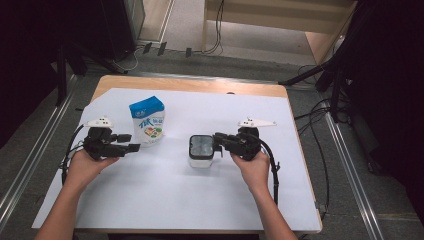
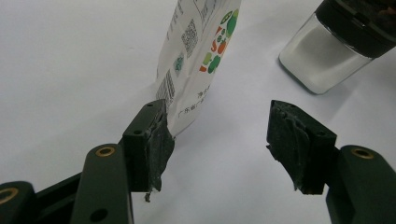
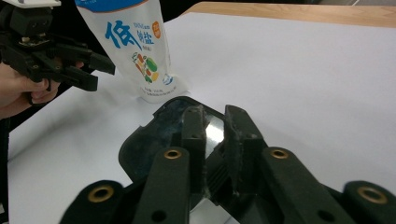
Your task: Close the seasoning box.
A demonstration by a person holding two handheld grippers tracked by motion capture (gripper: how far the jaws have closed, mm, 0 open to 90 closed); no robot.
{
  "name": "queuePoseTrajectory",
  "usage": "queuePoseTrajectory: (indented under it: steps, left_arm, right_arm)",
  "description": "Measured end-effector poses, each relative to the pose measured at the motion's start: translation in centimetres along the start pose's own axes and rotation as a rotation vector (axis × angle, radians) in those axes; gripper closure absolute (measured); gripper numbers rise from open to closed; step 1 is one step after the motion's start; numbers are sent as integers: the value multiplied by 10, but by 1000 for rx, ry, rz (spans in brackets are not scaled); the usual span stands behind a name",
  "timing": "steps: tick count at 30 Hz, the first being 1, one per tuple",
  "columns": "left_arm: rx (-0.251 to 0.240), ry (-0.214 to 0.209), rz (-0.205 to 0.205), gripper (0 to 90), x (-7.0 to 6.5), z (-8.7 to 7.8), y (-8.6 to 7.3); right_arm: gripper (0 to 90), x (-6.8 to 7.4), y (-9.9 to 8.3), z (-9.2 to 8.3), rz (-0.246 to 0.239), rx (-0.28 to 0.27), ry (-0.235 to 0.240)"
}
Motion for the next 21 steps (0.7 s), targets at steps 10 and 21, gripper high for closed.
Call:
queuePoseTrajectory:
  steps: [10, 21]
  left_arm:
    - [-2, 2, 6, 380, 0, -2, -1]
    - [-6, 18, 10, 368, 2, -6, -5]
  right_arm:
    - [589, -17, 3, -18, -32, -39, -65]
    - [524, -47, -3, -40, -50, -66, -171]
Point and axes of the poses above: each handheld gripper's, and its own axes: z roughly forward along the jaws, y roughly out of its top, x roughly to its left, the point moved 6 cm from there along z, roughly forward along the jaws, and after that the axes turned 7 degrees about y, right-handed, at the moved point
